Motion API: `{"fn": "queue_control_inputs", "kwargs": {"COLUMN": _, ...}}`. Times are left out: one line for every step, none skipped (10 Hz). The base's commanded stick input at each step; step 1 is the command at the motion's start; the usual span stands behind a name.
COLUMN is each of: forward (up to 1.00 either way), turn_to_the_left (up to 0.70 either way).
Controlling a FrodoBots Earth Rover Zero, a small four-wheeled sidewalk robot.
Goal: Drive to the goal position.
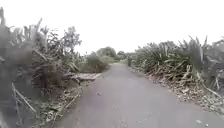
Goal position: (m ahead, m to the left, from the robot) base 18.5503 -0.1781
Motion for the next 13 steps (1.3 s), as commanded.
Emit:
{"fn": "queue_control_inputs", "kwargs": {"forward": 0.85, "turn_to_the_left": 0.00}}
{"fn": "queue_control_inputs", "kwargs": {"forward": 0.85, "turn_to_the_left": 0.00}}
{"fn": "queue_control_inputs", "kwargs": {"forward": 0.85, "turn_to_the_left": 0.00}}
{"fn": "queue_control_inputs", "kwargs": {"forward": 0.85, "turn_to_the_left": 0.00}}
{"fn": "queue_control_inputs", "kwargs": {"forward": 0.85, "turn_to_the_left": 0.00}}
{"fn": "queue_control_inputs", "kwargs": {"forward": 0.85, "turn_to_the_left": 0.00}}
{"fn": "queue_control_inputs", "kwargs": {"forward": 0.85, "turn_to_the_left": 0.00}}
{"fn": "queue_control_inputs", "kwargs": {"forward": 0.85, "turn_to_the_left": 0.00}}
{"fn": "queue_control_inputs", "kwargs": {"forward": 0.85, "turn_to_the_left": 0.00}}
{"fn": "queue_control_inputs", "kwargs": {"forward": 0.85, "turn_to_the_left": 0.00}}
{"fn": "queue_control_inputs", "kwargs": {"forward": 0.85, "turn_to_the_left": 0.00}}
{"fn": "queue_control_inputs", "kwargs": {"forward": 0.85, "turn_to_the_left": 0.00}}
{"fn": "queue_control_inputs", "kwargs": {"forward": 0.85, "turn_to_the_left": 0.00}}
